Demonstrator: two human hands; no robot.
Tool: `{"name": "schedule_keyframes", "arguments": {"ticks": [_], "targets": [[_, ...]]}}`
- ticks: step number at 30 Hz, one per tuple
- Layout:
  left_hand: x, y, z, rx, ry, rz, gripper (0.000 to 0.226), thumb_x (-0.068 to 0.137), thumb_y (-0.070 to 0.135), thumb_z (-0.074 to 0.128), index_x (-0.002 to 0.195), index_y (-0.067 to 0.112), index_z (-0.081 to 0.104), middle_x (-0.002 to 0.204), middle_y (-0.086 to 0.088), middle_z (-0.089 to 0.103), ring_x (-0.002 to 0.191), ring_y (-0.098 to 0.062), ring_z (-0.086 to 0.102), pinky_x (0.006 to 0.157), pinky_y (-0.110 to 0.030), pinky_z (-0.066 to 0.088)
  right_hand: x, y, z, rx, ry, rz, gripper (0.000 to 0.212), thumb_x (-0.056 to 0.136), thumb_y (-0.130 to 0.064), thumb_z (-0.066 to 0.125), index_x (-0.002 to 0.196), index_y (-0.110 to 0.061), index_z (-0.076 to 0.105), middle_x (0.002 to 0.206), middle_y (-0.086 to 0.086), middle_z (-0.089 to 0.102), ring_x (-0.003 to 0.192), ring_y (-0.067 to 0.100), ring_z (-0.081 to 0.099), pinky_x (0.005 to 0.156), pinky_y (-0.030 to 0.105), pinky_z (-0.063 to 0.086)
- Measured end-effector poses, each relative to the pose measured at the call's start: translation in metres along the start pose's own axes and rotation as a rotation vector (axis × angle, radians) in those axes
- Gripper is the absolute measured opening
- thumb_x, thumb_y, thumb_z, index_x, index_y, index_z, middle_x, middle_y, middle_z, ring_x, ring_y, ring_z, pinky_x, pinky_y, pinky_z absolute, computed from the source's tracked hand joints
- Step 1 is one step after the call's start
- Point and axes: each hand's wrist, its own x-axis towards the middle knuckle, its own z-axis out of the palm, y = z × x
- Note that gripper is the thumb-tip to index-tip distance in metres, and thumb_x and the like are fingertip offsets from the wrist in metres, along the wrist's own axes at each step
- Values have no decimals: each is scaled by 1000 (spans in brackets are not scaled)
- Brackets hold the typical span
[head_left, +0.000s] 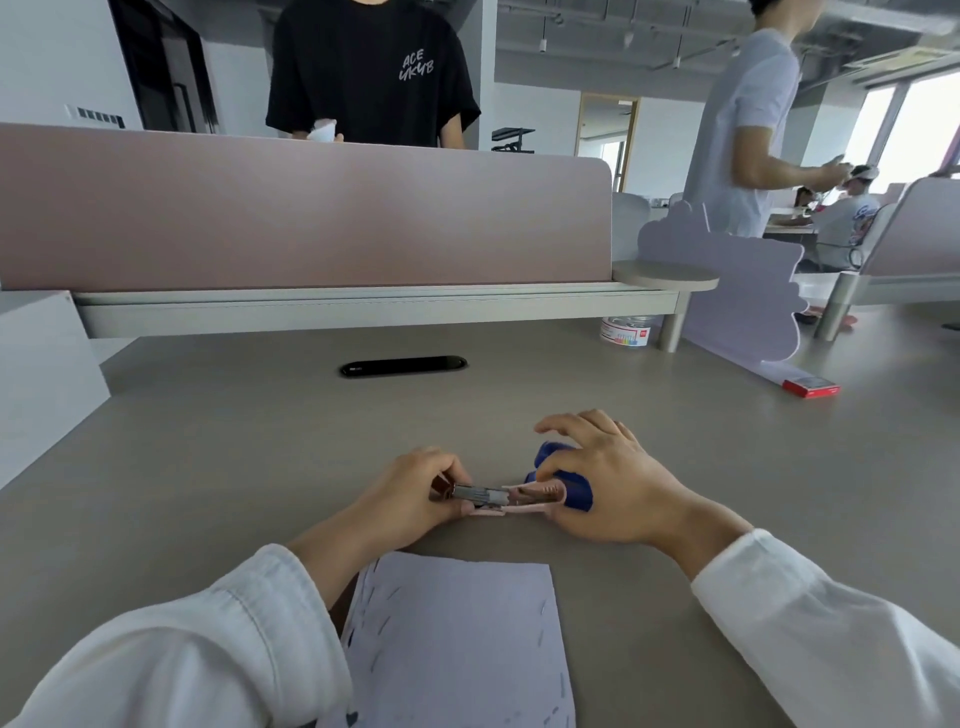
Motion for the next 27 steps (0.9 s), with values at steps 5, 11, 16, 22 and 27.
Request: {"name": "schedule_keyframes", "arguments": {"ticks": [5,11,16,22,27], "targets": [[-2,-1,0,-138,19,-42,9,80,17,67,81,22,60,88,1,65,78,-11,57,65,-19,43,6,-4,8,-130,-44,17,31,77,-42,60,103,-25,64,149,-9,26,134,16,18,110,34,19],[-7,19,-7,-364,132,3,29,72,12,75,85,31,57,87,9,63,67,-6,55,62,-11,44,3,-10,-2,538,239,106,22,68,-19,72,88,-18,65,106,-8,63,97,5,57,83,11,41],[-10,40,-10,-467,136,37,52,62,14,82,102,32,54,84,9,66,62,-2,61,61,-10,46,1,-28,0,590,208,44,28,81,-24,66,109,-20,62,96,-15,64,91,3,58,79,9,45],[-10,44,-20,-519,1,-19,73,65,0,78,125,20,42,97,2,63,75,-8,69,74,-18,54,2,-34,-5,444,88,69,22,89,-26,55,109,-20,48,83,-11,57,70,9,54,65,21,42],[-18,47,-41,224,-500,-222,71,61,41,80,118,26,40,118,4,52,105,-17,57,94,-36,47,-3,-36,-4,500,-148,149,27,90,-28,54,111,-23,38,94,-12,53,80,6,52,70,16,42]]}}
